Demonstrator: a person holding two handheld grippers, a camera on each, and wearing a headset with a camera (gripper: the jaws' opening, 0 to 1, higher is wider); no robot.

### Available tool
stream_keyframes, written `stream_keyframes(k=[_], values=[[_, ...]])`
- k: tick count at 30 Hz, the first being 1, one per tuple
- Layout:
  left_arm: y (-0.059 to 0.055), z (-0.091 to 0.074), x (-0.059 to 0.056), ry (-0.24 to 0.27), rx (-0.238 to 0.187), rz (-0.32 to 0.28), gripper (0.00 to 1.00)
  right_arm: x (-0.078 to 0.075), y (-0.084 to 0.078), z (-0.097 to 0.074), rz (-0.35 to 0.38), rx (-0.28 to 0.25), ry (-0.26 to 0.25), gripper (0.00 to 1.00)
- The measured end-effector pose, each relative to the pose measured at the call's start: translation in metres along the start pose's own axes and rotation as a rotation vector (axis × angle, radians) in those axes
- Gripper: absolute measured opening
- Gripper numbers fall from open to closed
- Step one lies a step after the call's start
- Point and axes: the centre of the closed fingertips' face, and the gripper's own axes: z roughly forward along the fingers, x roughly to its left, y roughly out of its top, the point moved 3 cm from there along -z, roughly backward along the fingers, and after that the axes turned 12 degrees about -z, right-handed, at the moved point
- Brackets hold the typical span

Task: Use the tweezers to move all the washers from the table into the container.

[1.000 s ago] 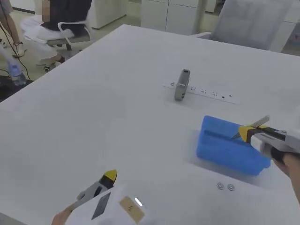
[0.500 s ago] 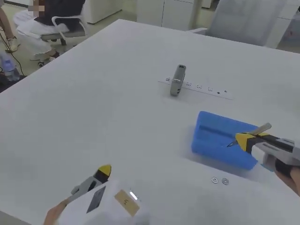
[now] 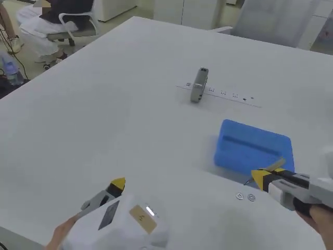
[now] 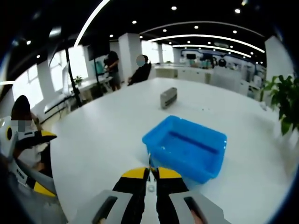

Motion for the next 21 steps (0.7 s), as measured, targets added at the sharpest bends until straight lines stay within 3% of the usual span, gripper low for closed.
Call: stream_keyframes(k=[11, 21], values=[[-0.001, 0.0, 0.002, 0.005, 0.007, -0.004, 0.95, -0.001, -0.015, 0.011, -0.021, 0.058, 0.01, 0.04], [-0.001, 0.0, 0.003, 0.007, 0.009, -0.022, 0.95, -0.01, -0.021, 0.017, -0.019, 0.066, 0.011, 0.03]])
